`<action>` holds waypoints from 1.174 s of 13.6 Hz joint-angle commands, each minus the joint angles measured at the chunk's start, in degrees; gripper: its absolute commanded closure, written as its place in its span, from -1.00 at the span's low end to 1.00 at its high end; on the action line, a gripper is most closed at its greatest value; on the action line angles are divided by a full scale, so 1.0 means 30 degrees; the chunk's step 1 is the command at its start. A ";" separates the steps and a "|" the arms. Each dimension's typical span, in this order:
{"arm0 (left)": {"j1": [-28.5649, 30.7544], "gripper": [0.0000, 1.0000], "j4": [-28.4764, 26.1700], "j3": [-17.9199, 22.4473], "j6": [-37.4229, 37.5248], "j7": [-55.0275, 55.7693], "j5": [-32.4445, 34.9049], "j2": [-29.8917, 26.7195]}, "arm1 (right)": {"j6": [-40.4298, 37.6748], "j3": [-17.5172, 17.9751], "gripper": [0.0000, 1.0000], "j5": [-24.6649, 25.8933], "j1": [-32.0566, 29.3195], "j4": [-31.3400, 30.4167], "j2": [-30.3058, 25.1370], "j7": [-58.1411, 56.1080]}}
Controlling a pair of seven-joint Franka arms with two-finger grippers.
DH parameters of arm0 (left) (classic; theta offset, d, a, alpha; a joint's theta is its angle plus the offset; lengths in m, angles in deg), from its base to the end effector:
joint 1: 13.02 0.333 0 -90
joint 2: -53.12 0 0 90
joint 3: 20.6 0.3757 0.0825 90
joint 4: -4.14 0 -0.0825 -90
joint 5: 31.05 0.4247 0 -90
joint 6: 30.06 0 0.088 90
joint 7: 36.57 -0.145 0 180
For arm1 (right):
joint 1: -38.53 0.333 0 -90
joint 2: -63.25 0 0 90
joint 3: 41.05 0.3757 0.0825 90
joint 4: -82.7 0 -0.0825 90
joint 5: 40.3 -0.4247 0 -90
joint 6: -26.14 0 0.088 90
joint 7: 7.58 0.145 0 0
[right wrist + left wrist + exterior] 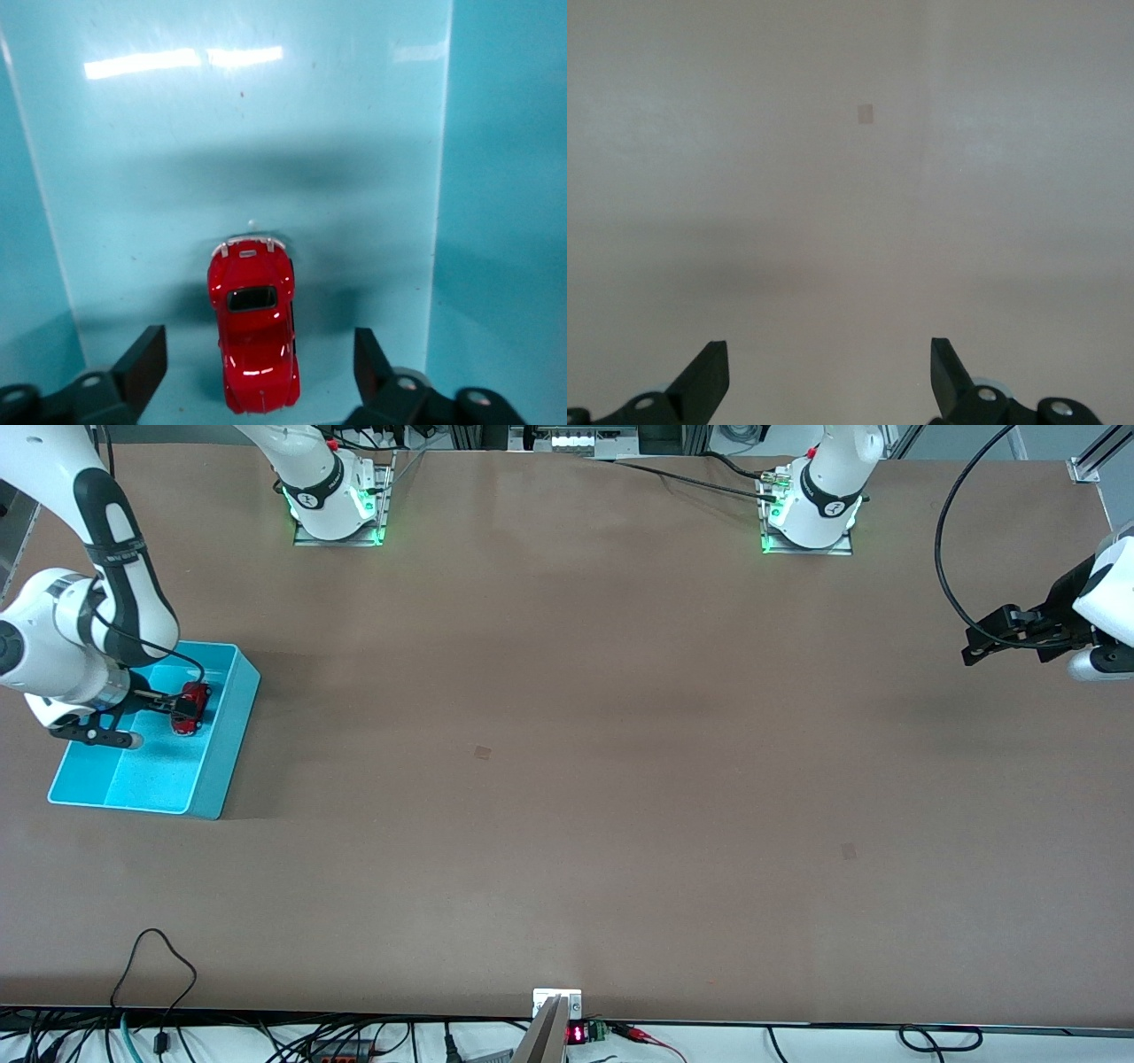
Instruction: Wind red beetle toy and store in blue box
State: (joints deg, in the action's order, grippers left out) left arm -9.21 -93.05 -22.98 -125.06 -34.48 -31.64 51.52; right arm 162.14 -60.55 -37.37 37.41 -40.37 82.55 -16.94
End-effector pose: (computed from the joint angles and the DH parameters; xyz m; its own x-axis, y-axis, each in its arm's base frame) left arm 0.5891 0.0130 0.6057 0.9980 0.0623 -0.0106 0.0624 -0.9980 0.0087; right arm 0.5608 -0.2136 0.2321 0.9813 -0.1512 -0.1189 -0.1364 -0.9828 0.1242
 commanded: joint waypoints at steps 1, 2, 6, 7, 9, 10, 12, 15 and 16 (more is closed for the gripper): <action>-0.0011 -1.00 0.0259 0.0000 -0.0003 -0.0201 -0.0184 0.0004 | -0.4037 0.0344 -1.00 0.0048 0.0049 0.1697 -0.2297 -0.0249; -0.0011 -1.00 0.0259 0.0000 -0.0003 -0.0201 -0.0184 0.0004 | -0.5534 0.0983 -1.00 0.0049 -0.0066 0.2577 -0.2912 -0.0249; 0.0018 -1.00 0.0288 -0.0059 -0.0004 -0.0260 -0.0271 0.0004 | -0.9322 0.2068 -1.00 -0.0010 -0.0009 0.5014 -0.5633 -0.0220; 0.0019 -1.00 0.0259 -0.0059 -0.0003 -0.0231 -0.0272 0.0004 | -1.0343 0.3118 -1.00 -0.0068 -0.0183 0.5917 -0.6136 -0.0191; -0.0010 -1.00 0.0288 -0.0088 -0.0003 -0.0260 -0.0243 0.0004 | -1.3152 0.4206 -1.00 -0.0186 -0.0273 0.8170 -0.6082 -0.0132; -0.0011 -1.00 0.0288 -0.0146 -0.0032 -0.0289 -0.0242 0.0004 | -1.4036 0.4880 -1.00 -0.0128 -0.0273 0.9051 -0.6082 -0.0103; -0.0098 -1.00 0.0347 -0.0147 -0.0062 -0.0377 -0.0242 0.0004 | -1.5619 0.5150 -1.00 -0.0185 -0.0244 1.0548 -0.6082 -0.0161; -0.0099 -1.00 0.0318 -0.0147 -0.0004 -0.0377 -0.0242 -0.0025 | -1.7352 0.5150 -1.00 -0.0157 0.0340 1.1782 -0.5966 -0.0190; -0.0041 -1.00 0.0289 -0.0147 0.0026 -0.0377 -0.0271 -0.0025 | -1.7384 0.5179 -1.00 -0.0157 0.0343 1.1785 -0.5965 -0.0190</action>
State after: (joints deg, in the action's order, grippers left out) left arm -9.31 -92.93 -23.61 -125.39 -34.54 -31.64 51.49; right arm 112.09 -45.02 -37.40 38.06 -7.72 63.00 -17.02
